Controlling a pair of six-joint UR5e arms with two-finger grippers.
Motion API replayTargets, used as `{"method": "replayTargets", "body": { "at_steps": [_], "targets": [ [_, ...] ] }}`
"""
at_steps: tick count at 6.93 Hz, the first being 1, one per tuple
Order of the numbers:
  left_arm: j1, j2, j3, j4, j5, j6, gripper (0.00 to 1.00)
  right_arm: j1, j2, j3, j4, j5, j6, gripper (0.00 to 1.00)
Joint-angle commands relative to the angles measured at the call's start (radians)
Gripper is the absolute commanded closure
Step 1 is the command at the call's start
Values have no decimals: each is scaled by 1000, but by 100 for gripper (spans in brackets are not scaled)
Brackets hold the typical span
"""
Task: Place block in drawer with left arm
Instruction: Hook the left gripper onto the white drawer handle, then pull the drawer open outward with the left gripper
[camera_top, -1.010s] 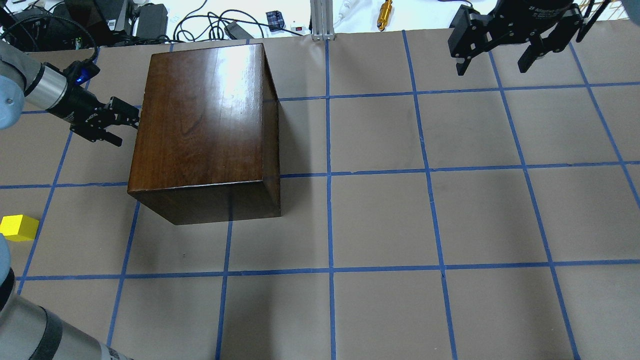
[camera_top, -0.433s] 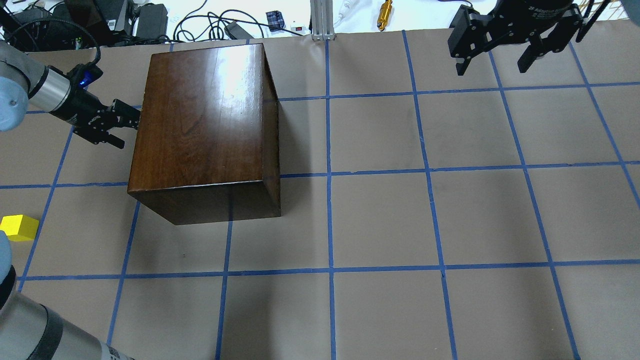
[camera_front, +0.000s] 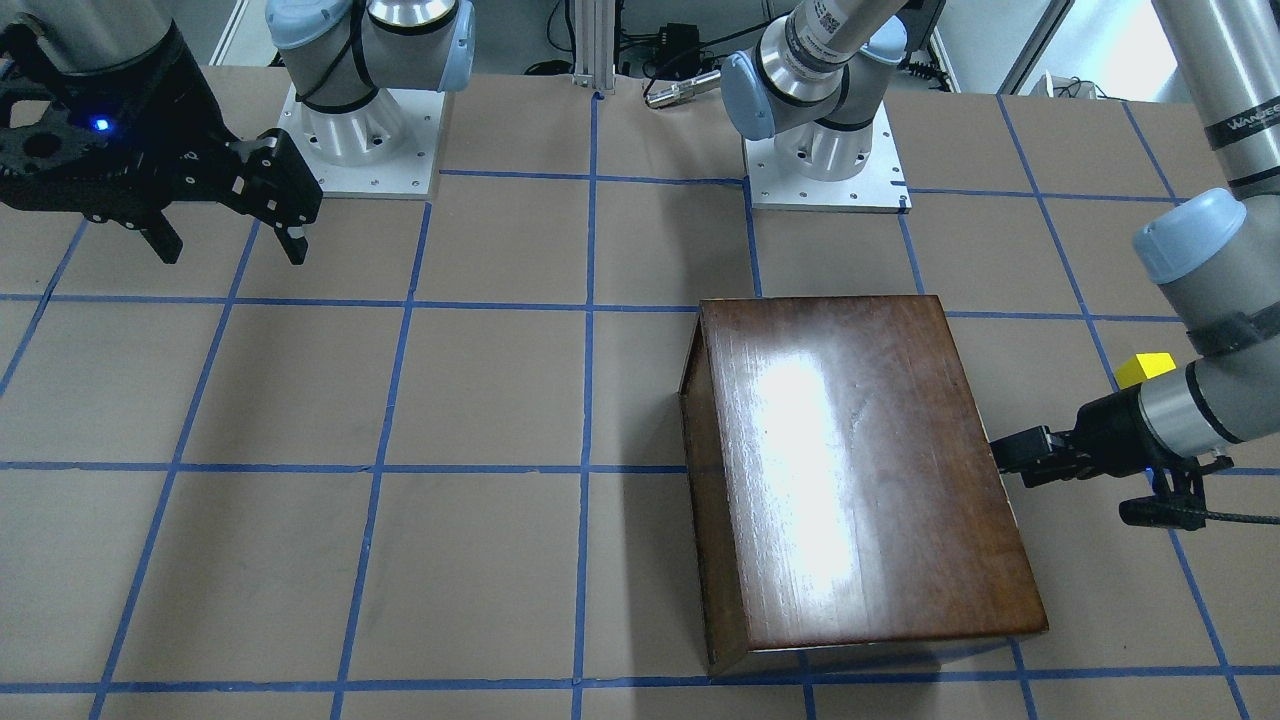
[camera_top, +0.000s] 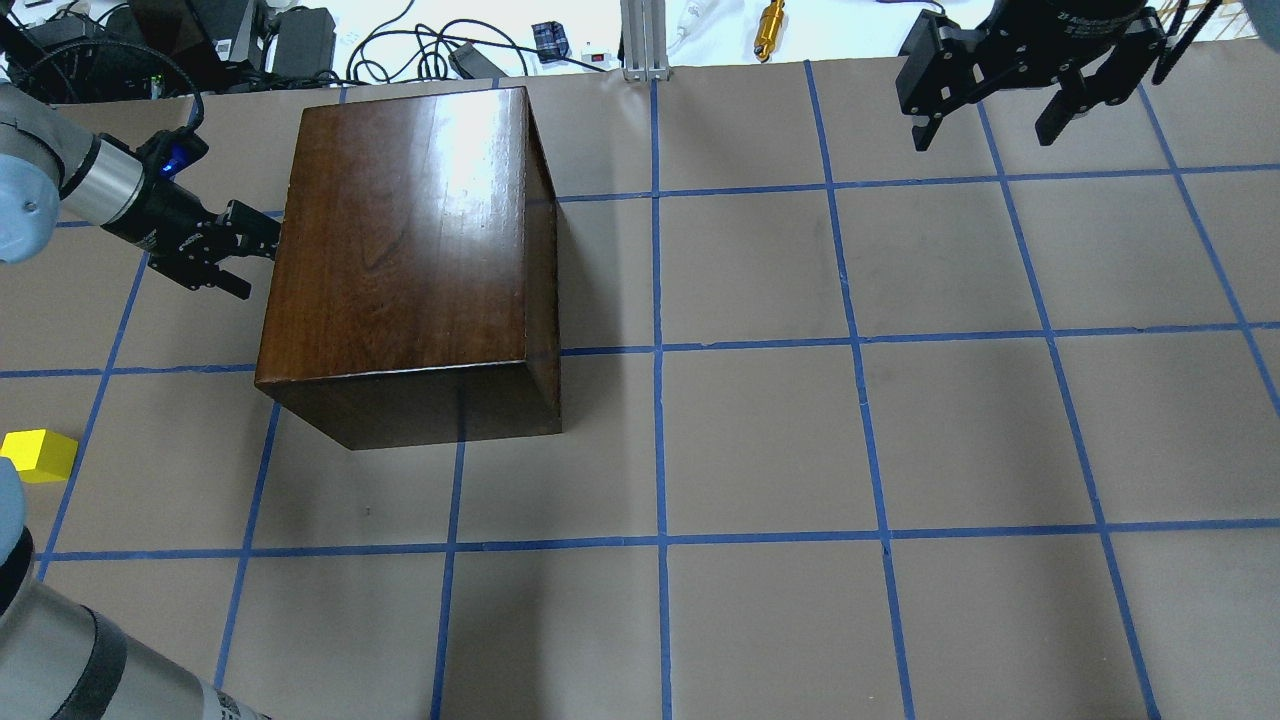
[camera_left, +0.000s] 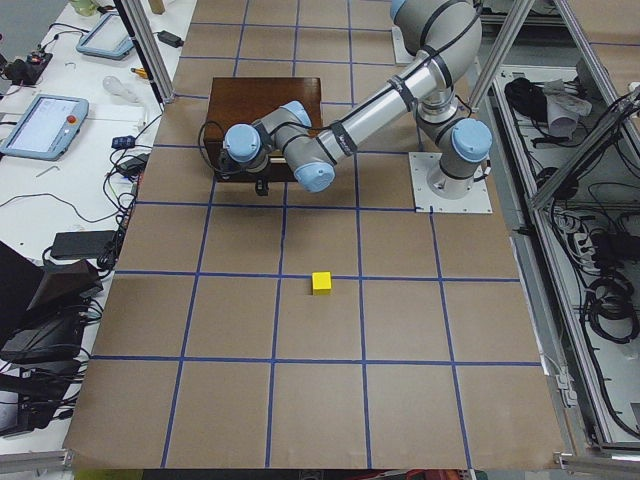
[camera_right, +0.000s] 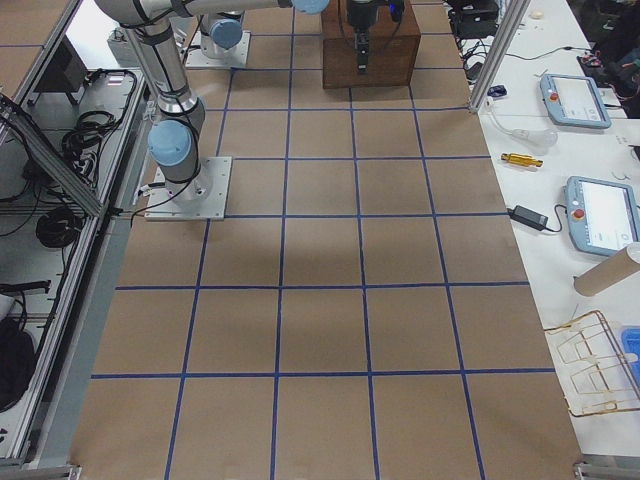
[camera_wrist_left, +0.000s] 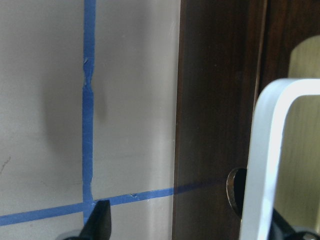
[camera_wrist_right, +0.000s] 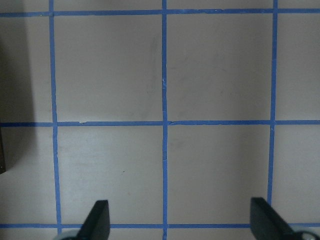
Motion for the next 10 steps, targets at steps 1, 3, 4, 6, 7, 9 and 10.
{"method": "replayTargets", "body": {
  "at_steps": [1, 3, 4, 6, 7, 9, 10],
  "targets": [
    [1, 3, 1, 1, 11, 0, 0, 0, -1, 0, 0, -1, 0, 0],
    [2, 12, 4, 2, 82, 1, 0, 0, 1, 0, 0, -1, 0, 0],
    [4, 12, 9, 2, 84, 1, 0, -1, 1, 0, 0, 1, 0, 0],
    [13, 15, 10, 2, 84, 4, 0, 0, 1, 0, 0, 1, 0, 0],
    [14, 20, 9, 1, 93, 3, 0, 0, 1, 0, 0, 1, 0, 0],
    [18, 25, 10, 1, 142, 3, 0, -1, -1, 0, 0, -1, 0, 0],
    [19, 22, 10, 1, 142, 3, 0, 0, -1, 0, 0, -1, 0, 0]
  ]
}}
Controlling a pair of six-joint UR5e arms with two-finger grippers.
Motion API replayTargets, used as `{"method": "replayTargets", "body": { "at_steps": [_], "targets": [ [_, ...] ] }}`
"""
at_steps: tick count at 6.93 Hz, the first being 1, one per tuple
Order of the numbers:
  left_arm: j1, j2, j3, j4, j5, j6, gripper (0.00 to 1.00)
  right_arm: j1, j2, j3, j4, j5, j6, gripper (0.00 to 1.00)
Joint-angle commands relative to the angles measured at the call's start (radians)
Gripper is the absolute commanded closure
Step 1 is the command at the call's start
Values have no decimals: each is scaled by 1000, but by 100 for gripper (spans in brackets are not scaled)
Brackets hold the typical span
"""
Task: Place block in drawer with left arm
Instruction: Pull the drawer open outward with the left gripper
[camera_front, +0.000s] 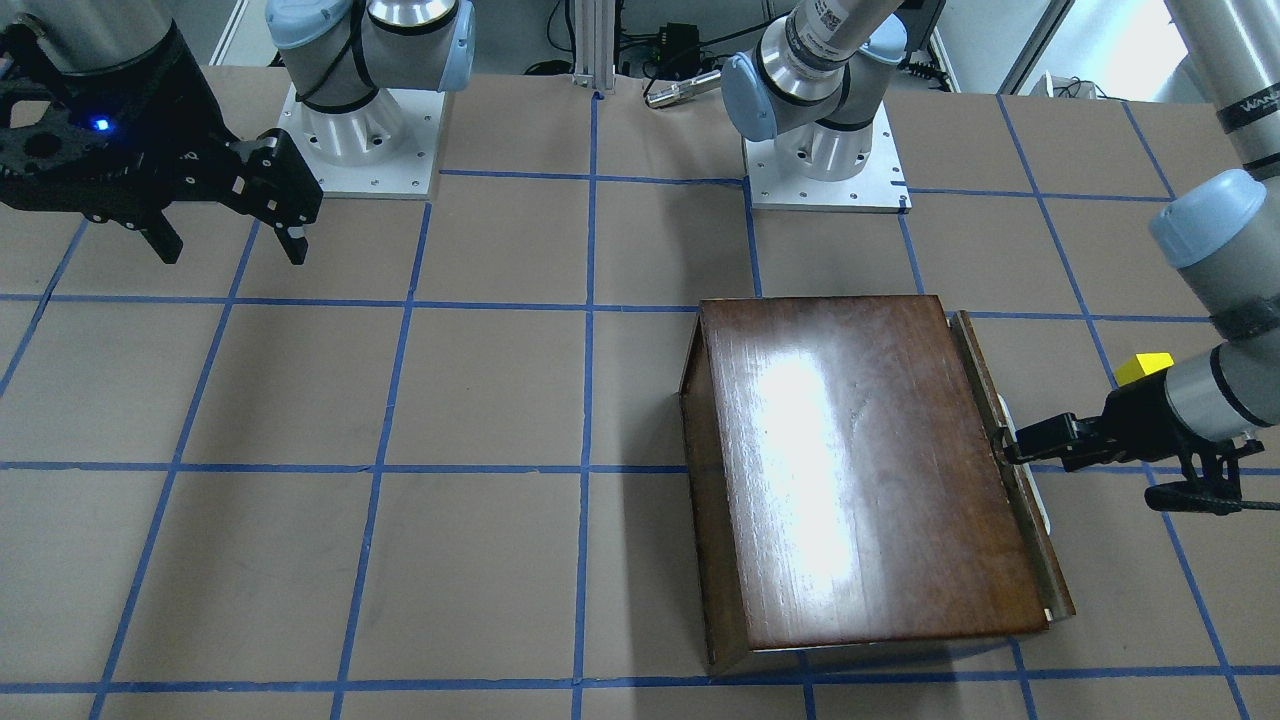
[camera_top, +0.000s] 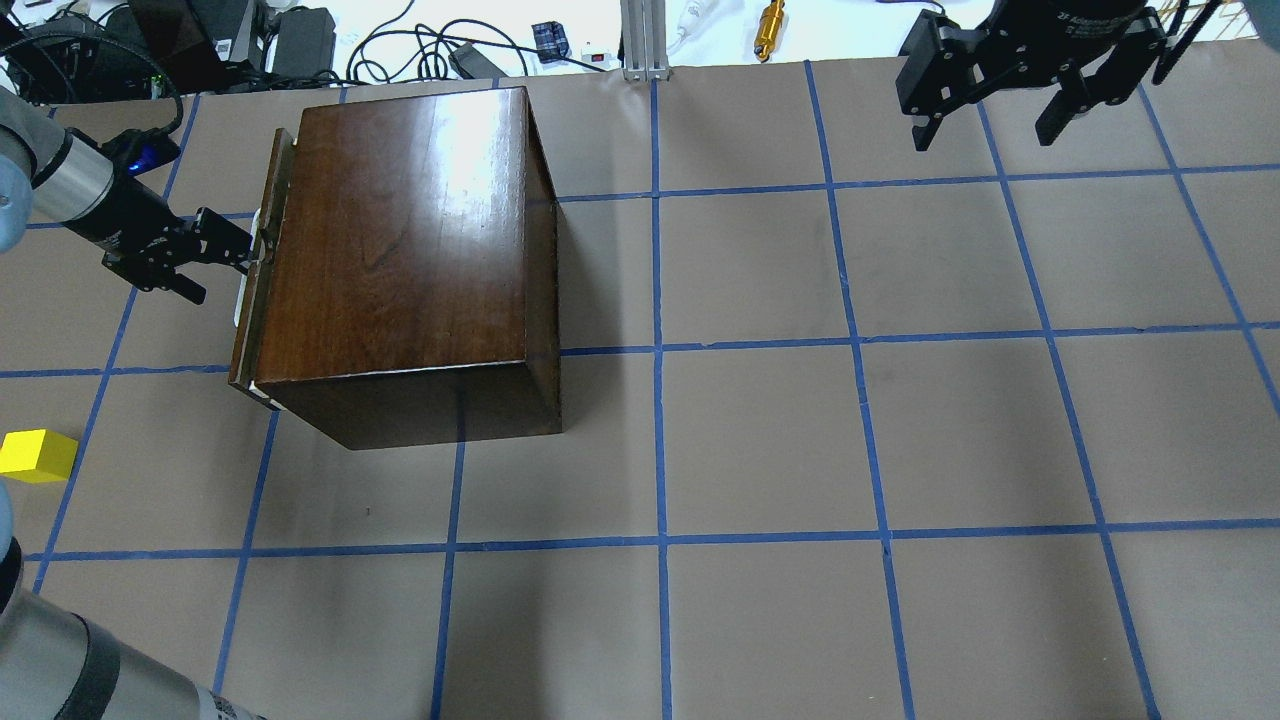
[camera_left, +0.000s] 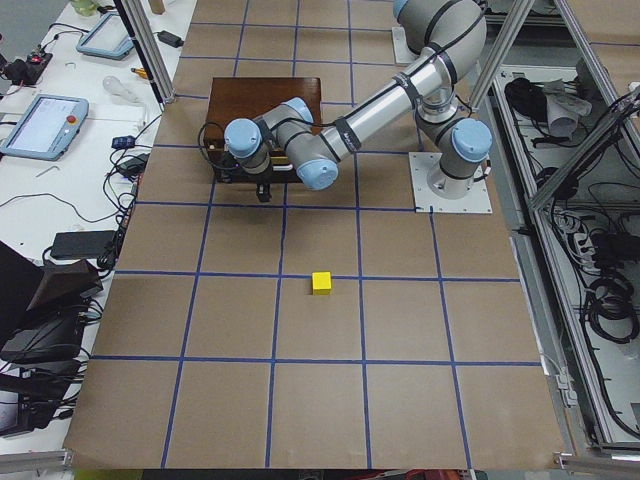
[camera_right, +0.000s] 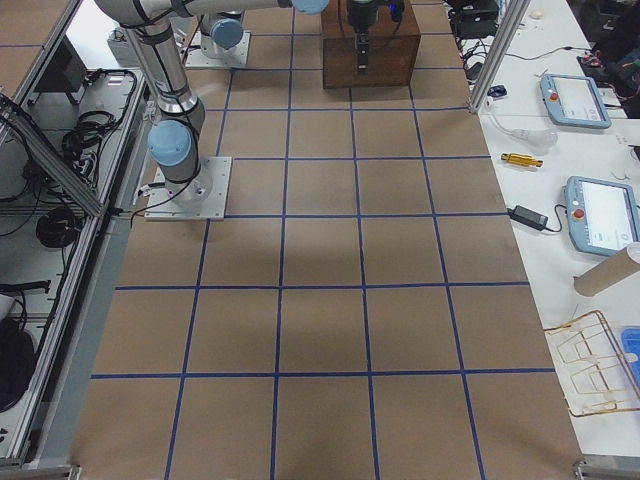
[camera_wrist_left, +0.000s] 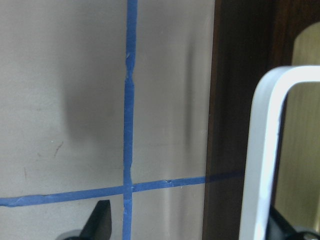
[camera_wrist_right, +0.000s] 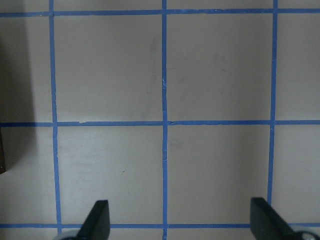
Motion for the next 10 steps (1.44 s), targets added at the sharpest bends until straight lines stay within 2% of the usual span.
{"method": "replayTargets", "body": {
  "at_steps": [1, 3, 10],
  "targets": [
    [4, -2, 0, 0, 7, 0, 0, -1, 1, 0, 0, -1, 0, 0],
    [60, -7, 0, 2, 7, 3, 0, 1, 1, 0, 0, -1, 0, 0],
    [90, -7, 20, 2, 19, 28, 0, 1, 1, 0, 0, 1, 0, 0]
  ]
}}
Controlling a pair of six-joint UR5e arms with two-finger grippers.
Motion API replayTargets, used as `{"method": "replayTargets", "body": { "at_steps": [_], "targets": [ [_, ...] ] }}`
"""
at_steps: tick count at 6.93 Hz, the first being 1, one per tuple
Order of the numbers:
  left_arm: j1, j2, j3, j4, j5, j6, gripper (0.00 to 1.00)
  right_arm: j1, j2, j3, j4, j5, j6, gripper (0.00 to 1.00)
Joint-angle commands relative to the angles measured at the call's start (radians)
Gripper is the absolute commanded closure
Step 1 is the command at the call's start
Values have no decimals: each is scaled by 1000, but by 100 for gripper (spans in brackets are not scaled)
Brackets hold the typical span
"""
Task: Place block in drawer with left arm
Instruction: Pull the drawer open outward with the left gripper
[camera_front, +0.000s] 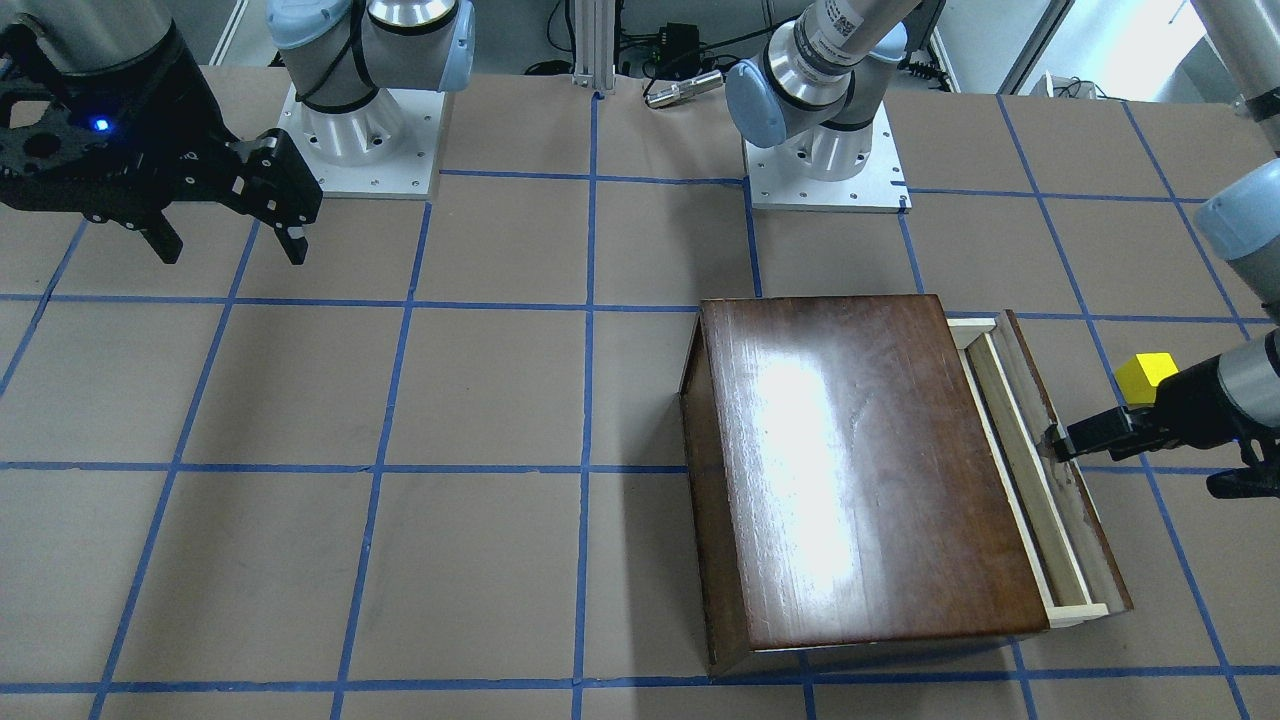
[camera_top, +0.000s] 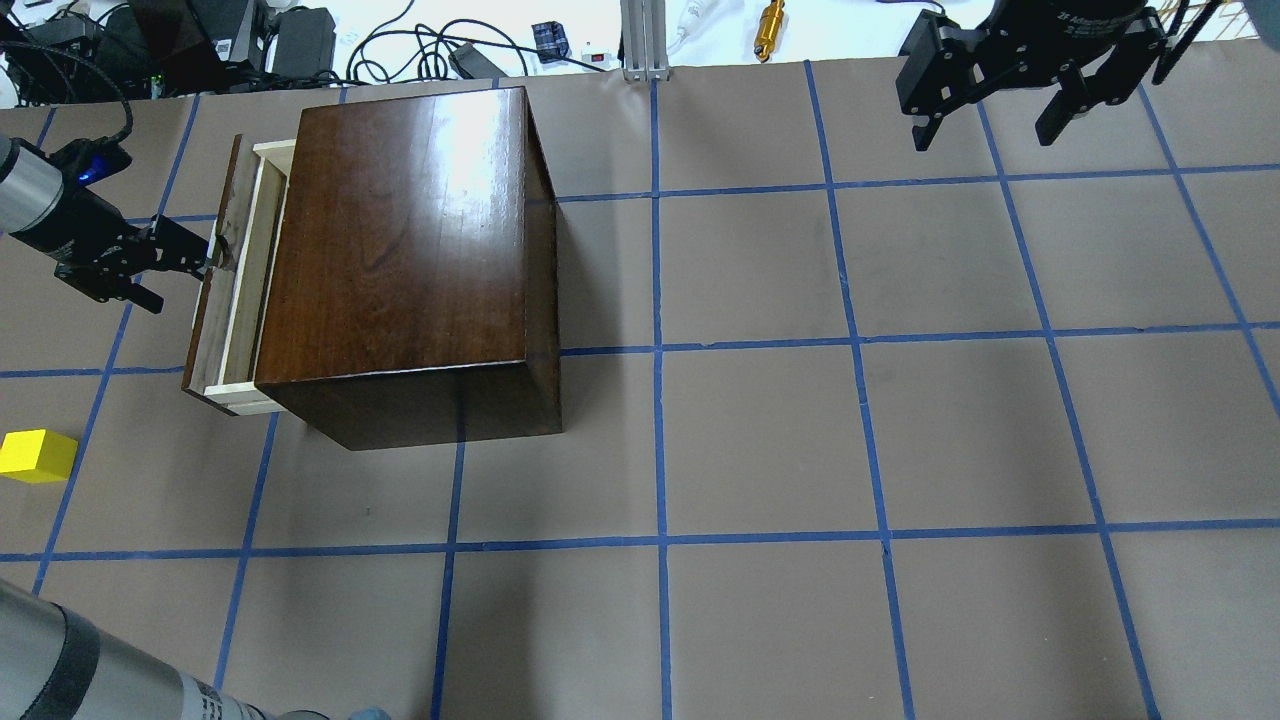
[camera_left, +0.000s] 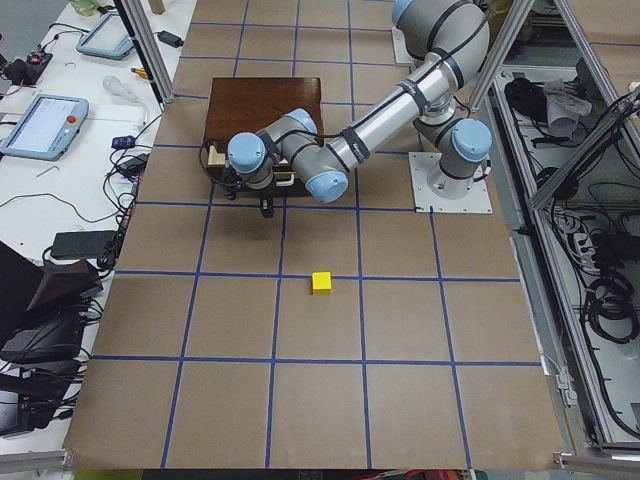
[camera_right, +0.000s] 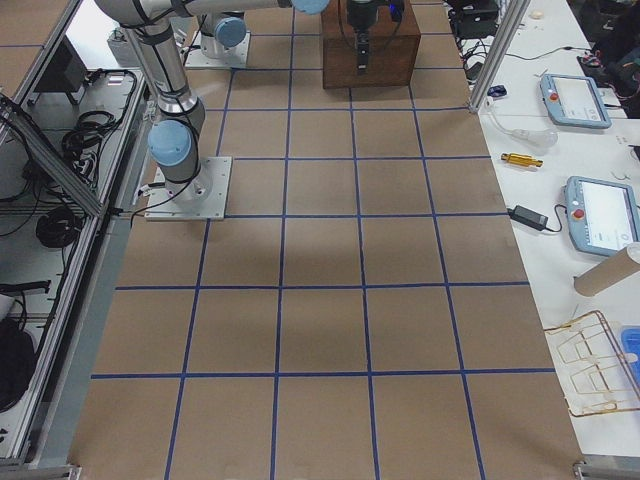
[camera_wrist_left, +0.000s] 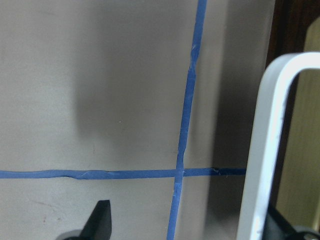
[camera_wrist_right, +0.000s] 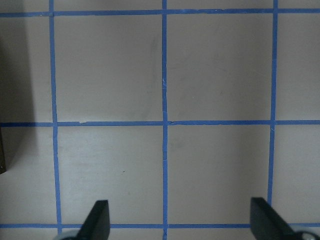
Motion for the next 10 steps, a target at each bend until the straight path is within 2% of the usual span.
{"method": "replayTargets", "body": {
  "at_steps": [1, 7, 9, 10],
  "targets": [
    [6, -7, 4, 3, 11, 18, 0, -1, -1, 0, 0, 0, 0, 0],
    [39, -4, 30, 13, 14, 47, 0, -1, 1, 0, 0, 0, 0, 0],
    [39, 16, 47, -4, 78, 53, 0, 1, 1, 0, 0, 0, 0, 0],
    [43, 22, 50, -4, 78, 114, 0, -1, 1, 0, 0, 0, 0, 0]
  ]
}}
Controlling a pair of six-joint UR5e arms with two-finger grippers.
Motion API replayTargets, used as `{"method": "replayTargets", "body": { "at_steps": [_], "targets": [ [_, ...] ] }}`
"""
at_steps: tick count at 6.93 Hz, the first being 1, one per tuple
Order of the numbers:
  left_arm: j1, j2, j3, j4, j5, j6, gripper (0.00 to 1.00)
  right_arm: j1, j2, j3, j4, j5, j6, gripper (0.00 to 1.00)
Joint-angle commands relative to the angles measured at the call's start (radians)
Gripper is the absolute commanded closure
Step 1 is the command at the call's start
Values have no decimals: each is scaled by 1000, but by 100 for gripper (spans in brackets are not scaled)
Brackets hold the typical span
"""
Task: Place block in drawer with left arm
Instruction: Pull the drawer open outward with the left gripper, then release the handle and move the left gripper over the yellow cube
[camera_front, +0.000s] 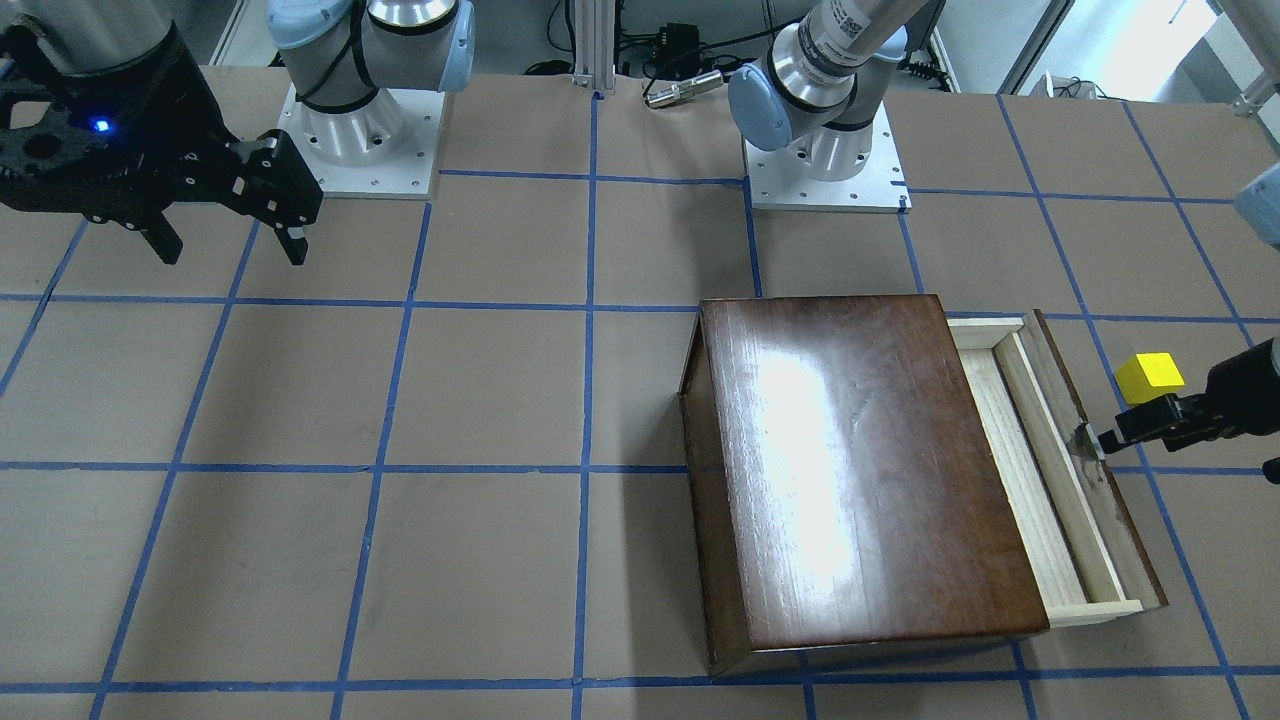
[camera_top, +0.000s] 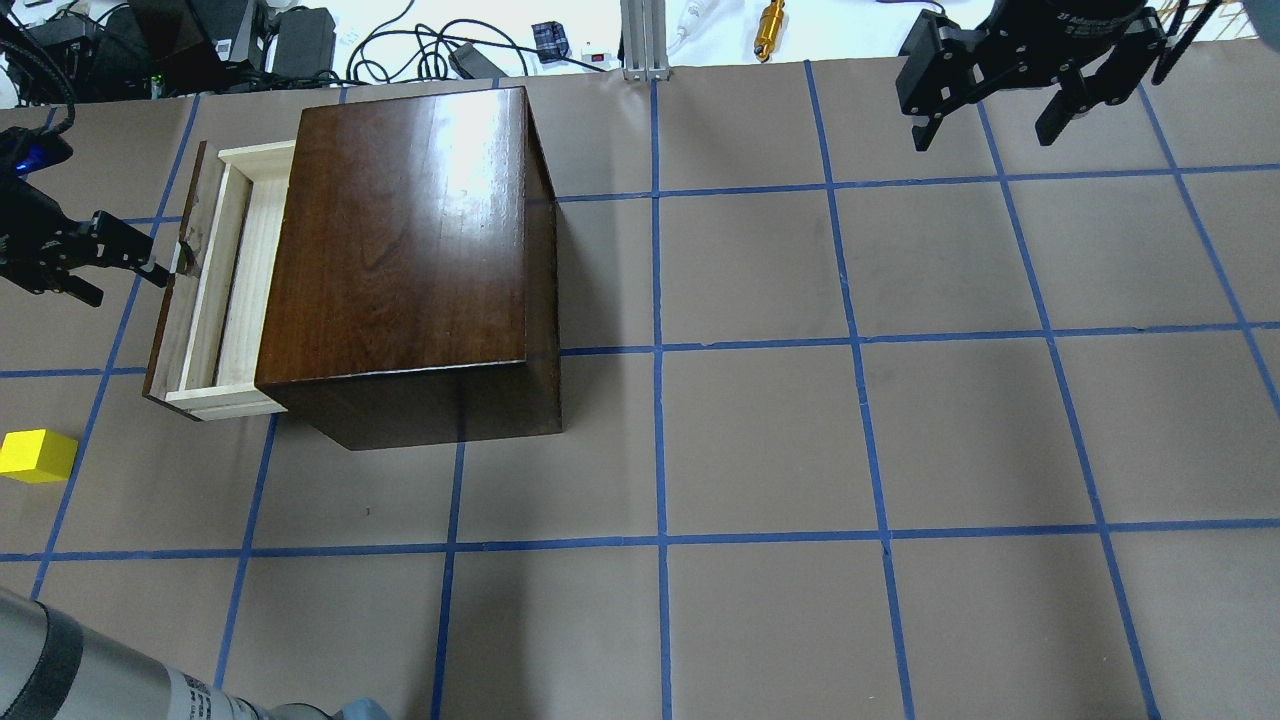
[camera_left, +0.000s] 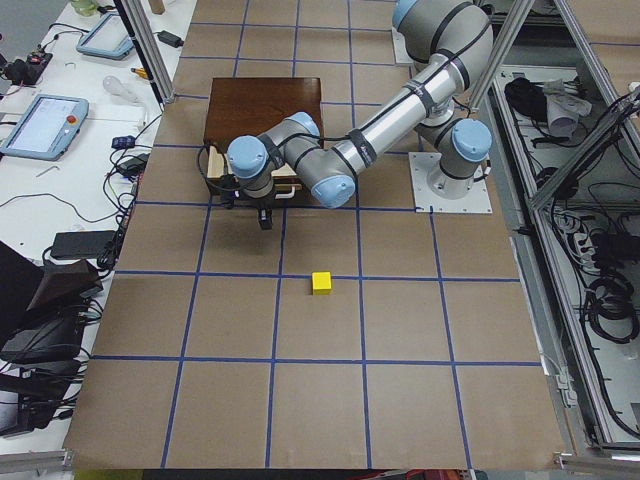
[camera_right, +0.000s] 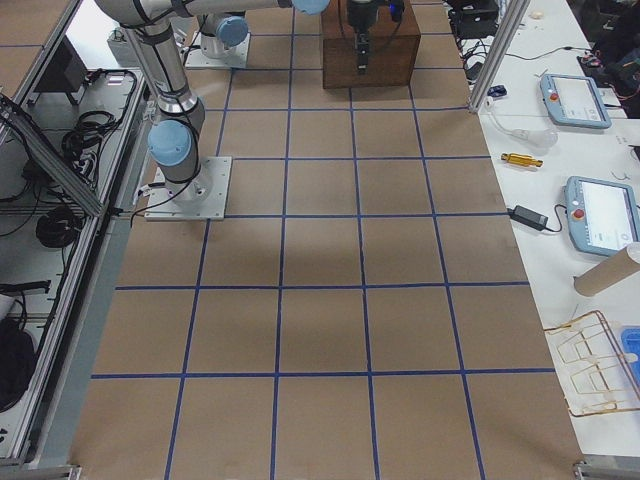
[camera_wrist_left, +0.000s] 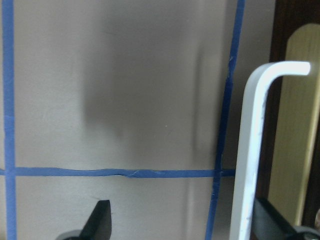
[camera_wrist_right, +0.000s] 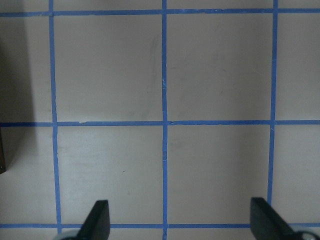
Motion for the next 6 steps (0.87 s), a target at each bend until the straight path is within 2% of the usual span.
{"method": "replayTargets", "body": {
  "at_steps": [1, 2, 4, 6],
  "targets": [
    [43, 19, 6, -9, 14, 119, 0, 0, 0, 0, 0, -1, 0, 0],
    [83, 31, 6, -16, 14, 240, 0, 0, -1, 0, 0, -1, 0, 0],
    [135, 48, -13, -15, 103, 512, 0, -1, 0, 0, 0, 0, 0, 0],
    [199, 55, -28, -12, 110, 827, 0, 0, -1, 0, 0, -1, 0, 0]
  ]
}}
